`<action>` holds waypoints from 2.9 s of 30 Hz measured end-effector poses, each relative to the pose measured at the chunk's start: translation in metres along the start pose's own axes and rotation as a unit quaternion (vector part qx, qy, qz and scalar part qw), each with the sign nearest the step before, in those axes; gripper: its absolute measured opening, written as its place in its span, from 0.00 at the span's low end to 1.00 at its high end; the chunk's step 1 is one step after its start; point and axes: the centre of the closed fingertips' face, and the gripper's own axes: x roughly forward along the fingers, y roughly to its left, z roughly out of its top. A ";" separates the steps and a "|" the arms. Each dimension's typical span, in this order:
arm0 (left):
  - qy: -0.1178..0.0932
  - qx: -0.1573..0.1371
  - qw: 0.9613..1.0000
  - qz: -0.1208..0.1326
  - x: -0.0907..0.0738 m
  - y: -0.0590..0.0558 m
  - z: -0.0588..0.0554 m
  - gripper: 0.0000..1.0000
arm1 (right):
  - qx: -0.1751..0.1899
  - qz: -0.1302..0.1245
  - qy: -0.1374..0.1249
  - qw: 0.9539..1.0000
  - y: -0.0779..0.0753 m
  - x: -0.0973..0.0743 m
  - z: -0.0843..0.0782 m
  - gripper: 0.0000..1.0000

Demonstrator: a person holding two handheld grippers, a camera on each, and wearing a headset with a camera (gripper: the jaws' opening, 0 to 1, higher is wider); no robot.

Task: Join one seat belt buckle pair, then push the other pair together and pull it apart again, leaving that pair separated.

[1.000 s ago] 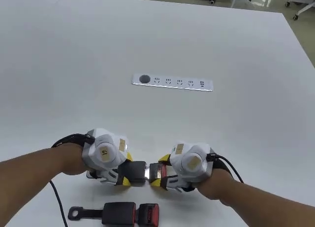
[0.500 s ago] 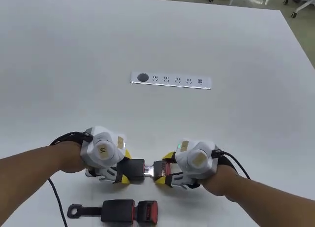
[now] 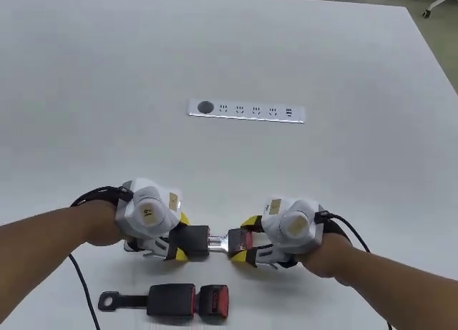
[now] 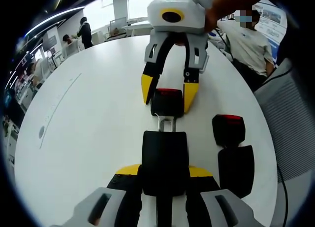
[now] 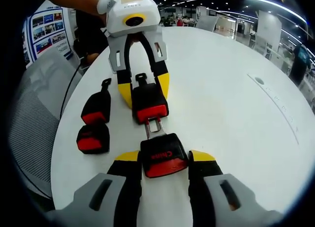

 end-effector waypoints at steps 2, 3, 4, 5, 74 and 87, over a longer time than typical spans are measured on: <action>0.001 0.000 1.000 0.000 0.000 0.000 0.000 0.34 | 0.001 -0.002 0.001 1.000 0.002 -0.003 -0.003 0.35; 0.001 0.001 1.000 0.000 0.000 -0.001 0.001 0.34 | 0.002 -0.003 0.001 1.000 0.002 -0.004 -0.004 0.35; 0.002 0.001 1.000 0.000 0.000 0.000 0.000 0.34 | 0.003 -0.004 0.002 1.000 0.002 -0.006 -0.006 0.35; 0.003 0.001 1.000 0.000 0.000 0.000 0.000 0.34 | 0.004 -0.004 0.003 1.000 0.000 -0.007 -0.007 0.35; 0.043 -0.016 0.999 -0.008 -0.004 -0.016 0.005 0.50 | 0.045 -0.063 0.031 0.997 -0.019 -0.076 -0.074 0.38; -0.025 -0.122 0.991 0.057 -0.024 0.007 0.012 0.75 | 0.113 -0.162 -0.025 0.980 -0.042 -0.097 -0.057 0.66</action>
